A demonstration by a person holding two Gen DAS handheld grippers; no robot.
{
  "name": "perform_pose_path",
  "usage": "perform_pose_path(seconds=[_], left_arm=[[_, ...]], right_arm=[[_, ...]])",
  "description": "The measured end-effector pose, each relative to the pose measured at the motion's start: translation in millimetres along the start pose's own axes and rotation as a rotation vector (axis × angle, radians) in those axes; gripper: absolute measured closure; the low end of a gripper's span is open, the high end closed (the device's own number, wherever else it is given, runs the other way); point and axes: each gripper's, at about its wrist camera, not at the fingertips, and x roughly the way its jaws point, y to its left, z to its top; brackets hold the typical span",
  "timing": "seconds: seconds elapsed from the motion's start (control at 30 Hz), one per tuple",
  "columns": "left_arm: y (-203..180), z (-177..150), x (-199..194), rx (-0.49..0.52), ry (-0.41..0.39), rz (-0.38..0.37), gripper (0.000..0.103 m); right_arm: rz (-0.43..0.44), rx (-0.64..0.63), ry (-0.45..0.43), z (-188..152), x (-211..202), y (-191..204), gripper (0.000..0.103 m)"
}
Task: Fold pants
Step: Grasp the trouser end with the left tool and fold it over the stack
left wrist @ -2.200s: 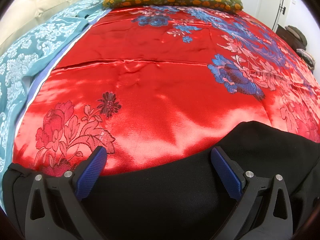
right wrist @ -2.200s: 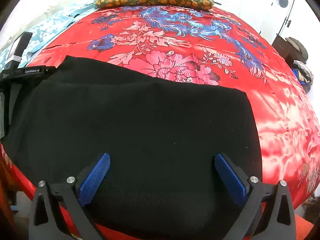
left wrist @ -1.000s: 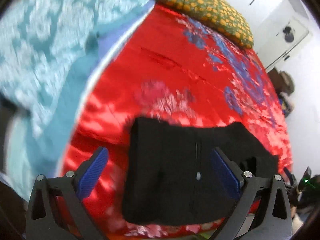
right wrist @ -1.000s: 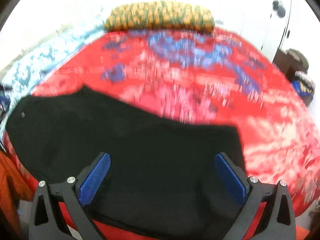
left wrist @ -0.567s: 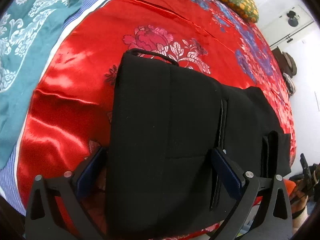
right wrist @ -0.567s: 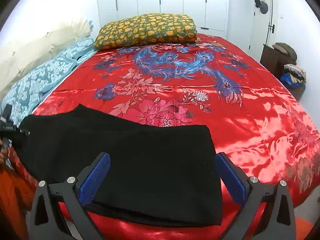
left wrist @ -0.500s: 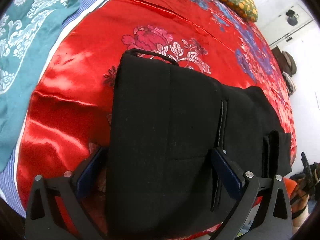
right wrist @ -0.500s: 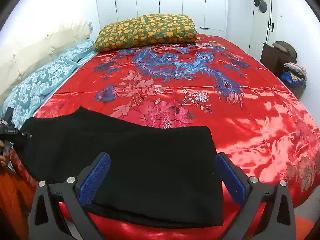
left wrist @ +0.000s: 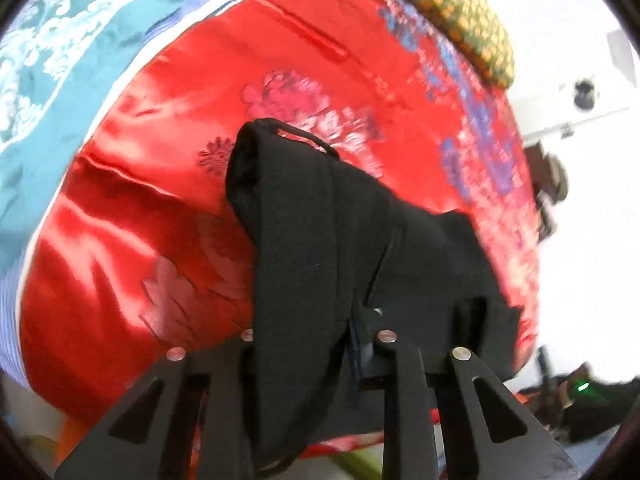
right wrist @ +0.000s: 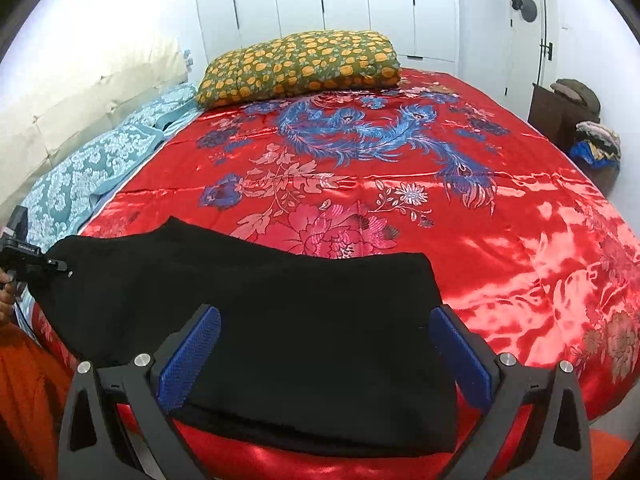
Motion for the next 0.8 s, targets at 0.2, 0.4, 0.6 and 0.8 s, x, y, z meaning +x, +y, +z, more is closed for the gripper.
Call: perform_pose_path(seconds=[0.2,0.4,0.6,0.8], left_arm=[[-46.1,-30.0,-39.8,-0.094,-0.072,-0.291,0.083],[-125.8,-64.2,-45.8,-0.066,-0.074,-0.456,0.084],[-237.2,-95.5,14.5,0.09,-0.01,-0.418,0.083],[-299.5,-130.1,111.1,0.257,0.04,-0.259,0.074]], right_arm=[[0.026,0.06,-0.03,1.1,-8.1,-14.0,0.0],[0.049,0.174,-0.108,8.3,-27.8,-44.0,0.0],[0.051,0.274,-0.147,7.6,-43.4,-82.5,0.0],[0.05,0.367,-0.155,-4.1,-54.8,-116.0,0.0]])
